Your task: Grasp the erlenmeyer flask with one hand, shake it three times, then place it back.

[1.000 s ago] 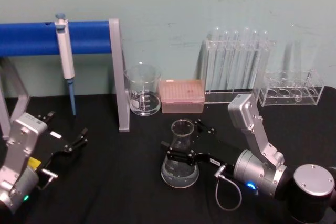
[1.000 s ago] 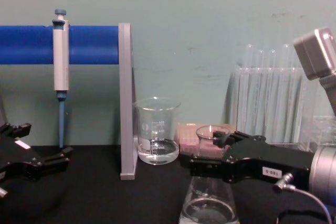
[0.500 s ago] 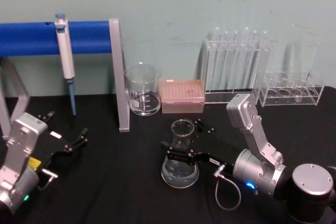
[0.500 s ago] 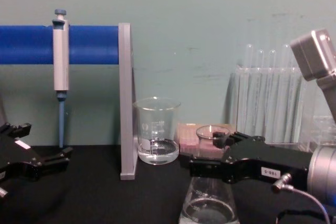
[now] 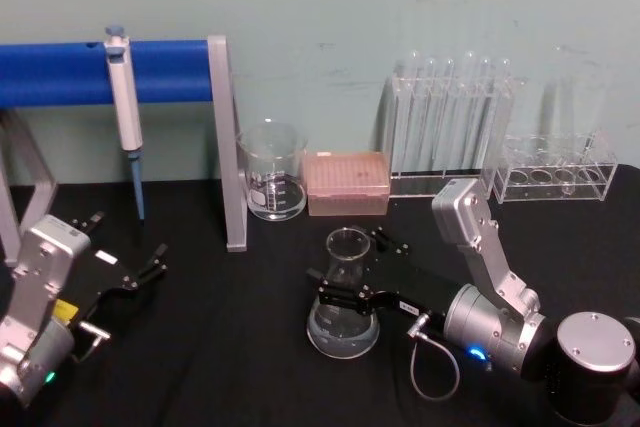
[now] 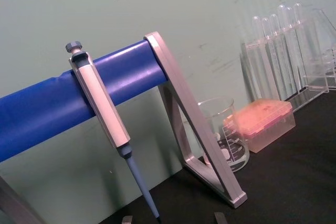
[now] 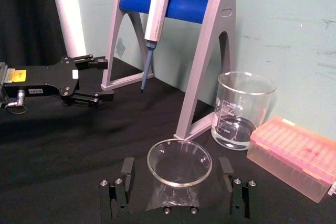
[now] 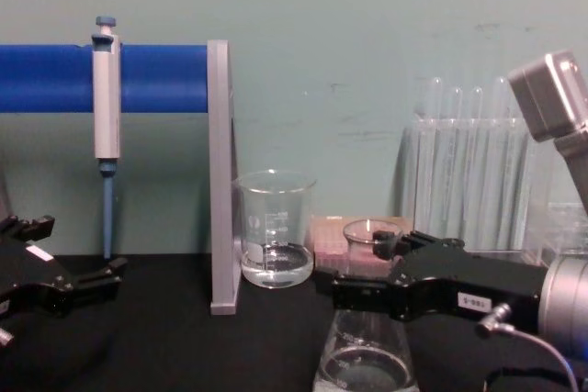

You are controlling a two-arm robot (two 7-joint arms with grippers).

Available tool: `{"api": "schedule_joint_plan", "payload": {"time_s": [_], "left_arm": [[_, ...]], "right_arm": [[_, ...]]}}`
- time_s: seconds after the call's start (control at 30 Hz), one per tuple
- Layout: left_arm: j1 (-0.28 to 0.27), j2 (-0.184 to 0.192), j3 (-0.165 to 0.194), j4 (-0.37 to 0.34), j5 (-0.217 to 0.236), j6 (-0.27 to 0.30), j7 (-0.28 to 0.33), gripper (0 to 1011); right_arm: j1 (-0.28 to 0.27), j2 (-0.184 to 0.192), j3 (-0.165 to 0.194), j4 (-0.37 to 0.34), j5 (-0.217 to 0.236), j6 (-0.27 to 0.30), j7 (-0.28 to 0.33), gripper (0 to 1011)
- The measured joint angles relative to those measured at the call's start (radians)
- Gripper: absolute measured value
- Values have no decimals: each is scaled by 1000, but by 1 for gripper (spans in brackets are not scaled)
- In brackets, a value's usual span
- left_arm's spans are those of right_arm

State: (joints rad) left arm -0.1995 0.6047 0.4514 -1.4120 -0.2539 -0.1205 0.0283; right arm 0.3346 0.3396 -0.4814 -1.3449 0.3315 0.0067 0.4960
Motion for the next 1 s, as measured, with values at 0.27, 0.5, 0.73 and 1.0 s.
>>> {"api": "schedule_joint_plan", "payload": {"time_s": [0.27,0.5,0.73,1.0], "left_arm": [[0,0,0,0,0,0,0,1001],[0,0,0,0,0,0,0,1001],[0,0,0,0,0,0,0,1001],[0,0,0,0,0,0,0,1001]], "right_arm": [[-1,0,1,0,0,0,0,961],[-1,0,1,-1,0,0,0,798],[-1,0,1,-1,0,0,0,582],[-1,0,1,-1,0,0,0,457]]}}
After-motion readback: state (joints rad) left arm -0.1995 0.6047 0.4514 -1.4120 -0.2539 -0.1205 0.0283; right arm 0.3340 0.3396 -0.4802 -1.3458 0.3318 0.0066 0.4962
